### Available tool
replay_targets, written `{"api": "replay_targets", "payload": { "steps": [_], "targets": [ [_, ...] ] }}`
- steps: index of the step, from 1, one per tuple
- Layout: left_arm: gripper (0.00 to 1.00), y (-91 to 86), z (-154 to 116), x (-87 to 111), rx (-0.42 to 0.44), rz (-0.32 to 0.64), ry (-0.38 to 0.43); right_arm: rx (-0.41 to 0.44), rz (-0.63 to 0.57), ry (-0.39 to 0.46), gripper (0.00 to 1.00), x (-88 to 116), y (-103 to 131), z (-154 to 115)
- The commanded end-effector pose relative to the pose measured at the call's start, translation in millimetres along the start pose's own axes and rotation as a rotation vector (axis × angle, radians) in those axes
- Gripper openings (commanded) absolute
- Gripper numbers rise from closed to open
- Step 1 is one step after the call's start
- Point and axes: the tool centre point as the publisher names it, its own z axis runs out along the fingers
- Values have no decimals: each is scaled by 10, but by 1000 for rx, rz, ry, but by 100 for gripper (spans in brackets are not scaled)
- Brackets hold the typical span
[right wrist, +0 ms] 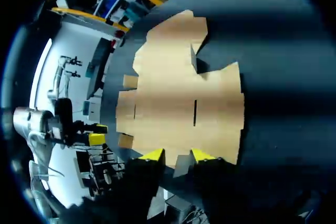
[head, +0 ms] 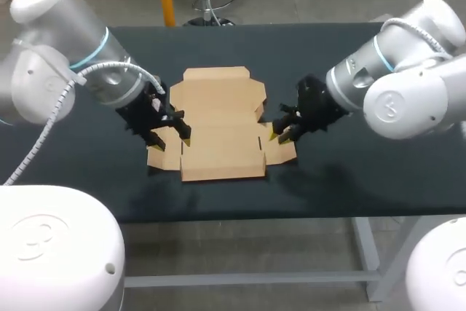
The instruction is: Assemble the packaging by folding the flat box into shape, placing the metal phone stand inside, and closing the box properly
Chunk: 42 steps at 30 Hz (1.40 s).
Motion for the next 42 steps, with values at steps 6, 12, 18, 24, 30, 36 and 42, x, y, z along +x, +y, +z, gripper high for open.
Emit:
{"api": "replay_targets", "payload": {
  "steps": [6, 12, 18, 24, 30, 36, 42],
  "targets": [
    [100, -196, -344, -79, -6, 17, -4, 110, 30, 169, 100, -144, 313, -385],
    [100, -234, -409, -96, -22, 34, 19, 99, 81, 203, 100, -192, 441, -467],
    [100, -234, -409, -96, -22, 34, 19, 99, 81, 203, 100, -192, 441, -467],
    [100, -234, -409, -96, -22, 34, 19, 99, 81, 203, 100, -192, 441, -467],
    [100, -234, -409, -96, -22, 34, 19, 99, 81, 203, 100, -192, 441, -467],
    [100, -267, -439, -87, -12, 62, 23, 92, 73, 225, 100, -233, 585, -534],
    [100, -458, -511, -100, 14, 96, 6, 105, 62, 255, 100, -289, 858, -538]
  ]
}}
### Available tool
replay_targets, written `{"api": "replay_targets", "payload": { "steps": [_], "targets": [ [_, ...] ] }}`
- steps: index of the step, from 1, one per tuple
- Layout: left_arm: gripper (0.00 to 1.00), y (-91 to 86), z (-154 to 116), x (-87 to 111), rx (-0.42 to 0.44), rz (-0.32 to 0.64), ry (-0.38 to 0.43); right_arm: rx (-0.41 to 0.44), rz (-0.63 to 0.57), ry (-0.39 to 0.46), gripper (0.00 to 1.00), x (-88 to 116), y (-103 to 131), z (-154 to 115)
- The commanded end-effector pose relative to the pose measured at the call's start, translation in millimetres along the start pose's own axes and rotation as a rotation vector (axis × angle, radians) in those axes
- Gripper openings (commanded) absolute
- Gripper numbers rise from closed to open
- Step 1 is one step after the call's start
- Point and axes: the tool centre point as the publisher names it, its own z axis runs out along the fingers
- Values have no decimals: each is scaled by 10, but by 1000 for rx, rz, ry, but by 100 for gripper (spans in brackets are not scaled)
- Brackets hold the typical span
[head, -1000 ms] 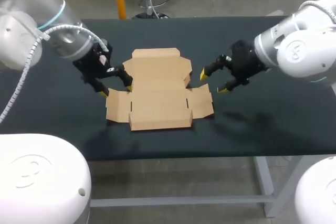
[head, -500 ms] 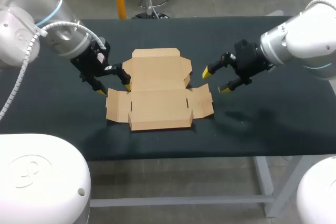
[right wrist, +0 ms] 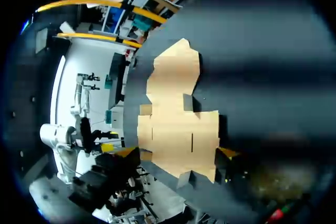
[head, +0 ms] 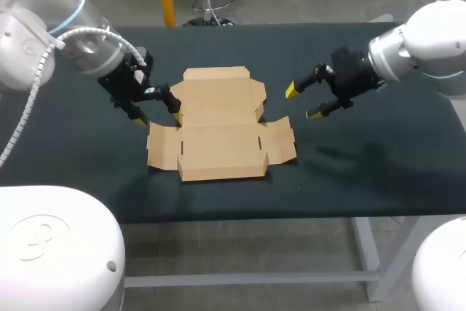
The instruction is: Assemble the packaging by folding the flat box into shape, placing the metal phone stand inside, and closing the box properly
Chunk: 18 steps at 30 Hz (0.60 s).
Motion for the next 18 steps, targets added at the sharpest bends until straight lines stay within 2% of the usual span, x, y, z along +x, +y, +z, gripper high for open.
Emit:
{"api": "replay_targets", "payload": {
  "steps": [1, 10, 18],
  "targets": [
    [100, -112, -52, -5, 2, 18, -18, 125, -5, 69, 100, -60, 209, 23],
    [100, -424, -164, -95, 22, 31, -13, 160, 14, 75, 100, -103, 564, 206],
    [100, -626, -203, -139, 28, 38, 13, 149, 44, 100, 100, -178, 809, 390]
  ]
}}
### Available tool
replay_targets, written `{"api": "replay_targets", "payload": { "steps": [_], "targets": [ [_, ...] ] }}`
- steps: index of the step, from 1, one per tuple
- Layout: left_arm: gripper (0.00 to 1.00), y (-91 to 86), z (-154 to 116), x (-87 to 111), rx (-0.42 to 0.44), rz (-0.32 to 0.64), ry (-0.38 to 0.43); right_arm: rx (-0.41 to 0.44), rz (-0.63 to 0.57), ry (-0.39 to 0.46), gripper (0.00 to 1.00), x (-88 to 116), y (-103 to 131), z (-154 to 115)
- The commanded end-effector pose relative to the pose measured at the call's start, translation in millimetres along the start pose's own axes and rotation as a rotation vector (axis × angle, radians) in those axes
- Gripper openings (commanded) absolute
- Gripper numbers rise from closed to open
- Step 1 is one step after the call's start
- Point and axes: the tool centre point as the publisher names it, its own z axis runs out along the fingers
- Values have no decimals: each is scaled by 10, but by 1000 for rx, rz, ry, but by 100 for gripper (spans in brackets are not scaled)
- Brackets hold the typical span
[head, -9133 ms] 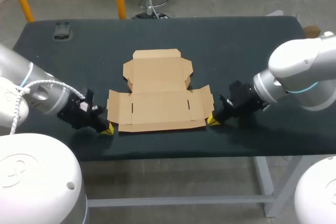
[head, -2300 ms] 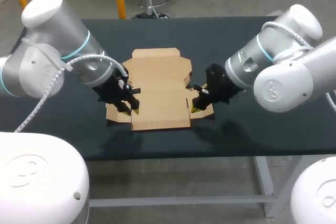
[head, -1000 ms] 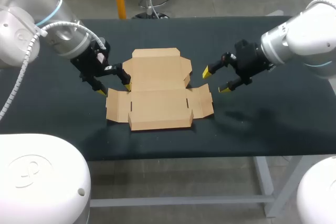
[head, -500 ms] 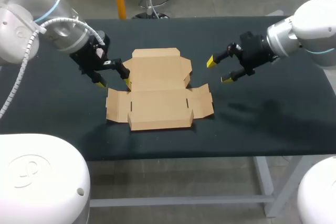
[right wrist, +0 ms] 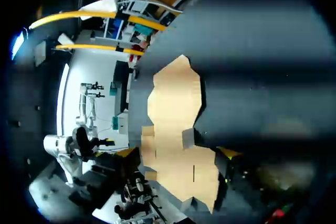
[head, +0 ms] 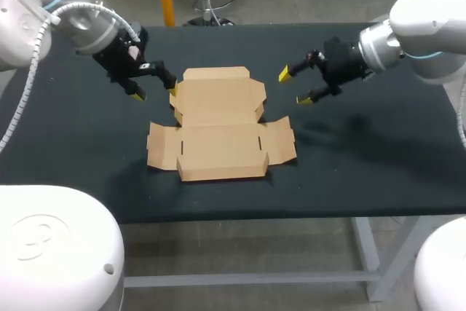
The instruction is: Assemble the packaging by folding the flat box into shape, placing the metal phone stand inside, and closing the box properly
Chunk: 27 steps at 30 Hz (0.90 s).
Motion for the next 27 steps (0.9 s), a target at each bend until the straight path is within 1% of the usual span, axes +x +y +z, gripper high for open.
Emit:
{"api": "replay_targets", "payload": {
  "steps": [1, 8, 14, 15, 16, 17, 20, 24, 27],
  "targets": [
    [100, -118, 10, -31, -15, 1, 5, 160, 12, 35, 100, -112, 166, 145],
    [100, -203, -7, -56, -9, 3, 5, 164, 36, 43, 99, -179, 314, 283],
    [100, -247, 10, -87, -12, 6, 5, 185, -3, 30, 96, -211, 425, 410],
    [100, -251, 14, -94, -13, 5, 4, 186, -3, 29, 93, -216, 438, 432],
    [100, -254, 18, -104, -14, 3, 4, 188, -4, 28, 92, -223, 454, 452],
    [100, -255, 20, -112, -15, 2, 4, 190, -1, 27, 87, -231, 473, 474],
    [100, -261, 25, -137, -15, -3, 5, 195, 11, 28, 80, -250, 528, 540],
    [100, -274, 20, -168, -13, -7, 9, 197, 18, 21, 80, -256, 604, 630],
    [100, -283, 14, -183, -11, -7, 10, 198, 19, 12, 83, -269, 658, 696]
  ]
}}
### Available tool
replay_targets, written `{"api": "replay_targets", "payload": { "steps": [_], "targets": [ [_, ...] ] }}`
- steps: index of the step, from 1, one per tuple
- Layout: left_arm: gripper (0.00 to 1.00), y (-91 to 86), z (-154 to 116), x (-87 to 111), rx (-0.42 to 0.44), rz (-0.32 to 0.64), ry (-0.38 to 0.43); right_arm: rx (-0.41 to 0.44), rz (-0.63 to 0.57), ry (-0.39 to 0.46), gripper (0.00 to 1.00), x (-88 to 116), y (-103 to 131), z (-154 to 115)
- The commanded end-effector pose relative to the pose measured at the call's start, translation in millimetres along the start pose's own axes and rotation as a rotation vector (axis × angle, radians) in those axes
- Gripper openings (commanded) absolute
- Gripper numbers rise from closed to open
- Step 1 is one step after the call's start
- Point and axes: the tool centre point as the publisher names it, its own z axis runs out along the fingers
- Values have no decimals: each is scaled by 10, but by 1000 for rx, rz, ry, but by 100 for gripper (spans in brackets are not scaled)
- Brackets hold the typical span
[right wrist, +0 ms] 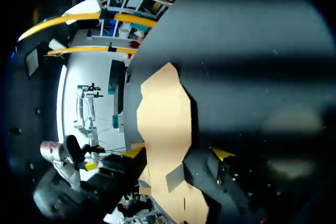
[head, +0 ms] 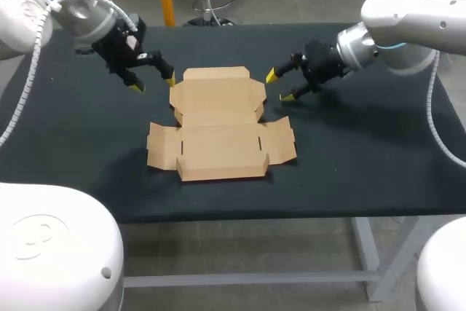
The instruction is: Assemble the packaging by folding the flat box into shape, placing the metal phone stand inside, and closing the box properly
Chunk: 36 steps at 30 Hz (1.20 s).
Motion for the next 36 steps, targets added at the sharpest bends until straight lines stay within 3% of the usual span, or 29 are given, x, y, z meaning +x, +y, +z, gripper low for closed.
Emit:
{"api": "replay_targets", "payload": {
  "steps": [1, 8, 17, 20, 26, 36],
  "targets": [
    [100, -16, -9, -27, -4, 1, 2, 142, 0, -7, 83, -24, 132, 124],
    [100, -24, 8, -82, -7, -5, 2, 136, -6, -9, 85, -28, 246, 234],
    [100, -26, 38, -143, -12, -14, 14, 138, -4, 1, 79, -20, 316, 356],
    [100, -28, 43, -159, -15, -16, 15, 139, -2, 8, 66, -19, 326, 399],
    [100, -17, 28, -183, -17, -16, 16, 133, -4, 21, 49, -2, 341, 484],
    [100, -14, 10, -227, -23, -22, 10, 115, 9, 54, 43, -48, 363, 608]
  ]
}}
